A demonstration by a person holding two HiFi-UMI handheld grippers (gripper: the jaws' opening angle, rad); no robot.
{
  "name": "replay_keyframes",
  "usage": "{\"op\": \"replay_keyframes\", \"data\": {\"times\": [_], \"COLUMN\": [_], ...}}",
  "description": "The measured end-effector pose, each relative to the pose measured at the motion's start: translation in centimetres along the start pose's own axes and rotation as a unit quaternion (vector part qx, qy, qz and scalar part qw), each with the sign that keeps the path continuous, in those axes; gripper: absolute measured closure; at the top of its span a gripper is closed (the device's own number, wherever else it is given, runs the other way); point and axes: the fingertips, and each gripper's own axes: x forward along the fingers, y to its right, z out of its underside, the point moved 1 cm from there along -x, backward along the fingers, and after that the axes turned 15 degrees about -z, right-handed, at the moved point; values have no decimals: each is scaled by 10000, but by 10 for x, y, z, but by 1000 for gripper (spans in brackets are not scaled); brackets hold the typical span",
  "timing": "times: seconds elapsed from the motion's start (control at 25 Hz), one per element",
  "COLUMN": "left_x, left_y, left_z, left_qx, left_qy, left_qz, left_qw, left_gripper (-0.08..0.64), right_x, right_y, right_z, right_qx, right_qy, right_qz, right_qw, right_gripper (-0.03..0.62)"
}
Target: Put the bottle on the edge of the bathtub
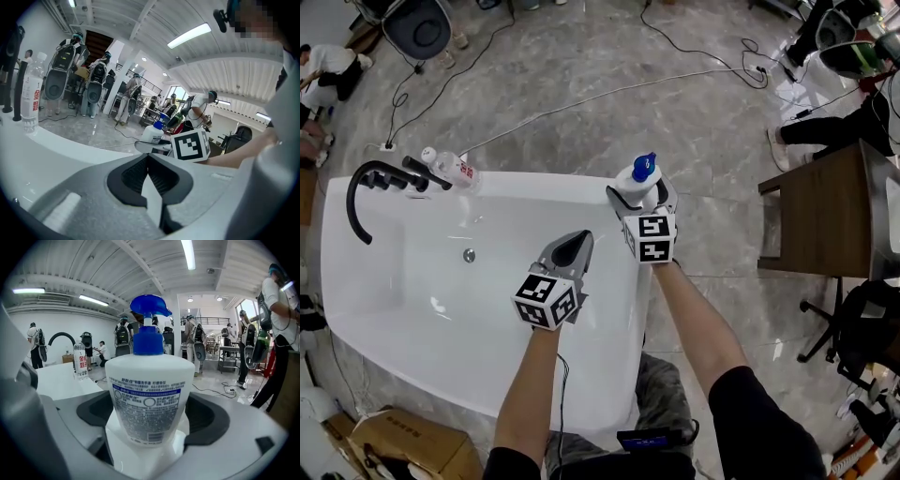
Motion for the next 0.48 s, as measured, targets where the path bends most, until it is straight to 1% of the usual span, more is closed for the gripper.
{"op": "replay_keyframes", "data": {"times": [0.16, 0.28, 0.36, 0.48], "left_x": [-7, -17, -27, -51], "left_y": [-1, 1, 4, 9], "left_z": [0, 0, 2, 10], "left_qx": [40, 64, 106, 149], "left_qy": [-52, -125, -224, -466], "left_qz": [8, -12, -34, -94], "left_qw": [10000, 9999, 9997, 9988], "left_gripper": [551, 551, 551, 551], "right_x": [-4, -22, -39, -71], "right_y": [-3, -6, -12, -34], "right_z": [1, 9, 20, 32], "right_qx": [190, 329, 407, 593], "right_qy": [-21, -113, -296, -643], "right_qz": [-125, -113, -101, -228], "right_qw": [9997, 9993, 9987, 9959], "right_gripper": [82, 74, 75, 75]}}
